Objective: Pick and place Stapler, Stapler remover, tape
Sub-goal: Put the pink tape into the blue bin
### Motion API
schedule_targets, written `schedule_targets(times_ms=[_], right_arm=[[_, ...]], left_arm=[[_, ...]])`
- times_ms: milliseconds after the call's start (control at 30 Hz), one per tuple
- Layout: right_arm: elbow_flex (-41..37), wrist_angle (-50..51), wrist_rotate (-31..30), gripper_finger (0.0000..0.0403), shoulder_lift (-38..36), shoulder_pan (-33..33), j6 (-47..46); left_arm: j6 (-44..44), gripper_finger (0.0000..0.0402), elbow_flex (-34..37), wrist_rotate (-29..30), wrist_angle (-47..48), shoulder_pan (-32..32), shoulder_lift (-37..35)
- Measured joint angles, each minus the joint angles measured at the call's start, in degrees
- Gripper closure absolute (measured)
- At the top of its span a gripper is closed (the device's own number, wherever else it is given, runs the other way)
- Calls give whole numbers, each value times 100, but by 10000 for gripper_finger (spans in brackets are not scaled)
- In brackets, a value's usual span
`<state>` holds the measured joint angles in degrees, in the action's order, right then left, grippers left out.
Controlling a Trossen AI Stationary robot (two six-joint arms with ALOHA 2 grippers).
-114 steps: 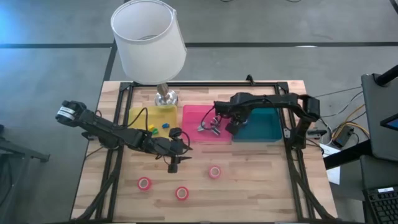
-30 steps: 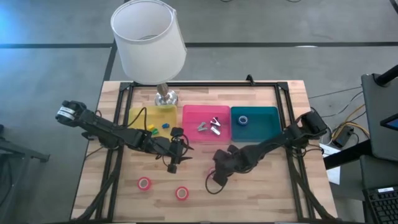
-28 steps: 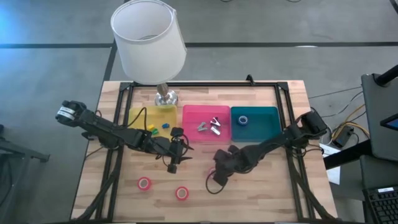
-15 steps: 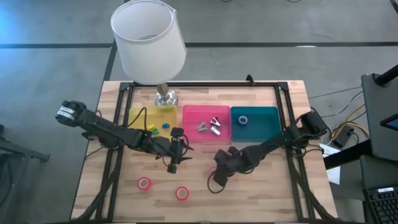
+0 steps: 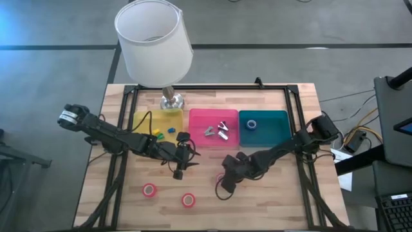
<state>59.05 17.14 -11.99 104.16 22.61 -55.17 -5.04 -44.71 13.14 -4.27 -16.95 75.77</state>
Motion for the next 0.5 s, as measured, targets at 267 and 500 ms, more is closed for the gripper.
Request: schedule_targets(times_ms=[267, 500], right_arm=[[-81, -47, 1, 266, 0, 0, -32], [-86, -143, -2, 266, 2, -37, -13]], left_arm=[[71, 229, 2, 1, 2, 0, 2], [86, 229, 2, 1, 0, 0, 2]])
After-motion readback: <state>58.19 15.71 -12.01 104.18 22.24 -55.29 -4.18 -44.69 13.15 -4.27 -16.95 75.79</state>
